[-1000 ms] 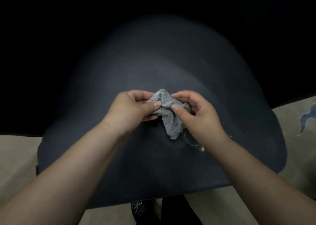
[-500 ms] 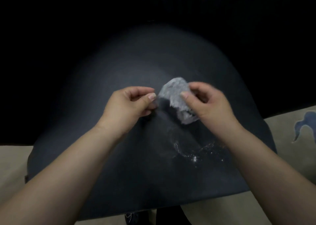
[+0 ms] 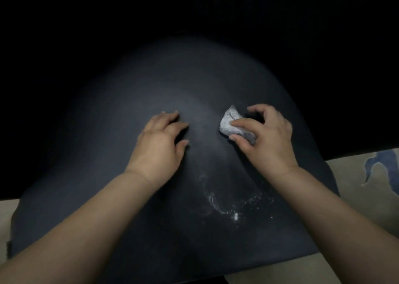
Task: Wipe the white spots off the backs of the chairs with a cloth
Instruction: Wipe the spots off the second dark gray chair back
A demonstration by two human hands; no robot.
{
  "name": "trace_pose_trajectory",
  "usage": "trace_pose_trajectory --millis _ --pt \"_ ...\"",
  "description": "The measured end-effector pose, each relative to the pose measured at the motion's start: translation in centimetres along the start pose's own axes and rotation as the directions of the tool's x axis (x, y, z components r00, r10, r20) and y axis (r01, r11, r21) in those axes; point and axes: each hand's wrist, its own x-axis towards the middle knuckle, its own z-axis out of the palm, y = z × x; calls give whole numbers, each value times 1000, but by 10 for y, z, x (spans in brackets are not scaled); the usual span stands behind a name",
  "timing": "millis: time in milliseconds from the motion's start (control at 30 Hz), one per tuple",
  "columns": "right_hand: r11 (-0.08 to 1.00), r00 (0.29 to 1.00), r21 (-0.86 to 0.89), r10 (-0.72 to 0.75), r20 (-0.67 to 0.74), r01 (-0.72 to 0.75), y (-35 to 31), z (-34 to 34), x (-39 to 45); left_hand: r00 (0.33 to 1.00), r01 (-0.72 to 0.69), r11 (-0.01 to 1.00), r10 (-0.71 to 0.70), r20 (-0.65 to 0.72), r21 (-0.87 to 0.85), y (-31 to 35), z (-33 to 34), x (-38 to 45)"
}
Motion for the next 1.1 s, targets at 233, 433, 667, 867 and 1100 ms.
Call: trace_pose_trajectory --millis 233,433,667,867,1100 --pt "993 995 58 -99 -5 99 8 5 2 998 19 1000 -19 -62 7 -5 2 15" --pt "989 990 -42 138 -41 -139 14 16 57 998 10 1000 -10 -55 8 -14 4 18" --pt "990 997 -121 -79 -23 75 15 17 -9 1000 -2 998 2 3 59 -24 8 10" --pt "978 979 -80 182 -96 -190 5 32 62 1000 -14 995 13 15 94 -26 10 3" --pt "974 977 -106 -193 91 202 2 17 -26 999 -37 995 36 17 89 -25 11 -15"
